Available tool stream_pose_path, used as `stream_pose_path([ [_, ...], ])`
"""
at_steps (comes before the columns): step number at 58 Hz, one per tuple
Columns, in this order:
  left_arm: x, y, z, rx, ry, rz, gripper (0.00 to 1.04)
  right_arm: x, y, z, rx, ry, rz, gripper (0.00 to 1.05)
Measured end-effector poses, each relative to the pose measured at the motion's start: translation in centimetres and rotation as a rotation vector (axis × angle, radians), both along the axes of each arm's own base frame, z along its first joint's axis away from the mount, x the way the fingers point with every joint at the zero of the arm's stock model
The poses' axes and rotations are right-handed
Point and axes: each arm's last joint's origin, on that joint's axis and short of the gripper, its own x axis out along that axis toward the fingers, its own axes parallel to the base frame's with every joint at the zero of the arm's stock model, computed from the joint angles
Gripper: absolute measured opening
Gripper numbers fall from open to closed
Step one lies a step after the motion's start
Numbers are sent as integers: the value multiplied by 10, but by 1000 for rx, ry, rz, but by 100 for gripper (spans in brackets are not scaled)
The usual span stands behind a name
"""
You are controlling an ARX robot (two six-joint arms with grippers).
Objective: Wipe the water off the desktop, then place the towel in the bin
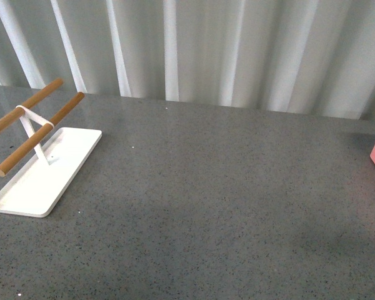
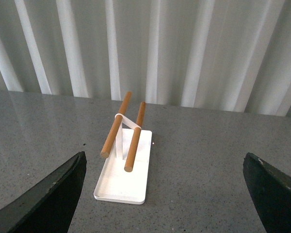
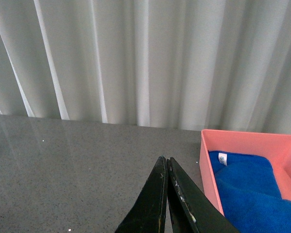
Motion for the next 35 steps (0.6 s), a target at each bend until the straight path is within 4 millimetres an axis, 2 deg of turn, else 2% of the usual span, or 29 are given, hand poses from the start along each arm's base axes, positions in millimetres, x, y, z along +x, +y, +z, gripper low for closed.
stream_pose_path([
  [30,0,0,0,0,0,0,98,-11,0,0,0,0,0,3],
  [35,0,0,0,0,0,0,98,-18,0,-5,0,32,0,3],
])
